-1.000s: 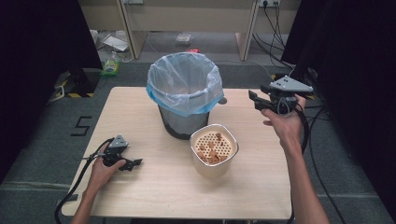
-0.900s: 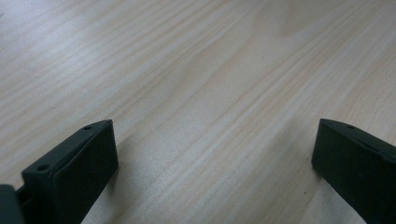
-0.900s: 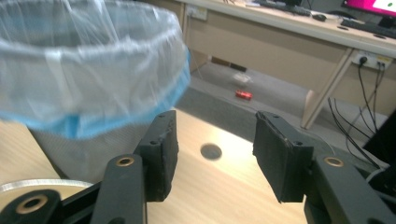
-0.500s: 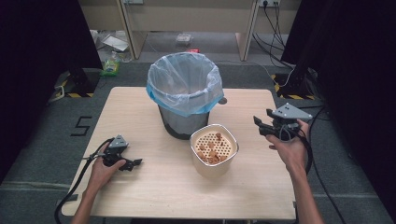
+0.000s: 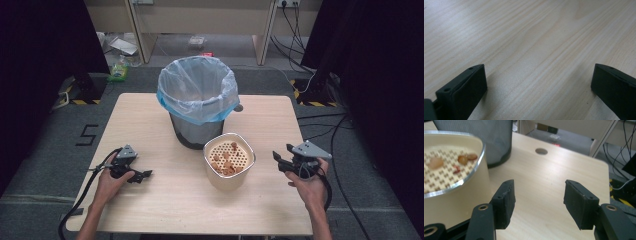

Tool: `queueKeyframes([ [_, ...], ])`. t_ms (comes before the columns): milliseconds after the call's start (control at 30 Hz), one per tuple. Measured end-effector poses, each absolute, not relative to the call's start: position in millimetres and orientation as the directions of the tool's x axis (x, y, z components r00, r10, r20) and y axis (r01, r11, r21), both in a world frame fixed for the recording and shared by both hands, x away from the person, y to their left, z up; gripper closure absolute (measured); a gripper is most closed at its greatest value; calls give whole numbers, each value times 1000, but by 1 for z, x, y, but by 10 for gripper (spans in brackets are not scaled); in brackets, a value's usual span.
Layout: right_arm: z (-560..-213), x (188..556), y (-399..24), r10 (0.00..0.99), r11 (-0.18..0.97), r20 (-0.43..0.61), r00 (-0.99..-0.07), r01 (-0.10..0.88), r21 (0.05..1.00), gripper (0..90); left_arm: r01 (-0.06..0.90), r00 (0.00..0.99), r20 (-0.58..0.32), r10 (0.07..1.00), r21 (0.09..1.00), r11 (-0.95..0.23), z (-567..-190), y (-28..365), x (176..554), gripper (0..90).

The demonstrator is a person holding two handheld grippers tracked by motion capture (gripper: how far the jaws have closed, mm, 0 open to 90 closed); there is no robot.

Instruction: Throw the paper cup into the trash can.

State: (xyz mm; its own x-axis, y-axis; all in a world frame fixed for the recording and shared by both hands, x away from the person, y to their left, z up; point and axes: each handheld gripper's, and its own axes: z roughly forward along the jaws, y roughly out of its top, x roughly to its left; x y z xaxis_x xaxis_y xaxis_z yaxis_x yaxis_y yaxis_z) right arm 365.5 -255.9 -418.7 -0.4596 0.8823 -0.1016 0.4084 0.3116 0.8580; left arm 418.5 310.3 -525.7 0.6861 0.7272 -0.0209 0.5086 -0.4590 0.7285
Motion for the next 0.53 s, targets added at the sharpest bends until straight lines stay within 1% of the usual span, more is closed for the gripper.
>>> queueKeyframes([
  [33, -419, 365, -256, 882, 312, -102, -460, 408, 858, 429, 509, 686, -20, 727, 728, -460, -526, 310, 418, 0],
  [67, -432, 362, -256, 878, 319, -92, -470, 431, 844, 427, 509, 686, -20, 727, 728, -459, -526, 310, 418, 0],
  [100, -432, 362, -256, 878, 319, -92, -470, 431, 844, 427, 509, 686, -20, 727, 728, -459, -526, 310, 418, 0],
  [167, -447, 358, -258, 881, 314, -76, -467, 457, 832, 423, 509, 686, -22, 728, 729, -458, -526, 310, 418, 0],
  [200, -447, 358, -258, 881, 314, -76, -467, 457, 832, 423, 508, 686, -19, 727, 728, -460, -526, 310, 418, 0],
  [433, -475, 354, -258, 884, 319, -46, -466, 526, 789, 405, 509, 687, -19, 727, 727, -461, -525, 311, 418, 0],
  [533, -480, 355, -258, 883, 325, -50, -466, 531, 782, 394, 509, 688, -19, 726, 726, -462, -525, 311, 418, 0],
])
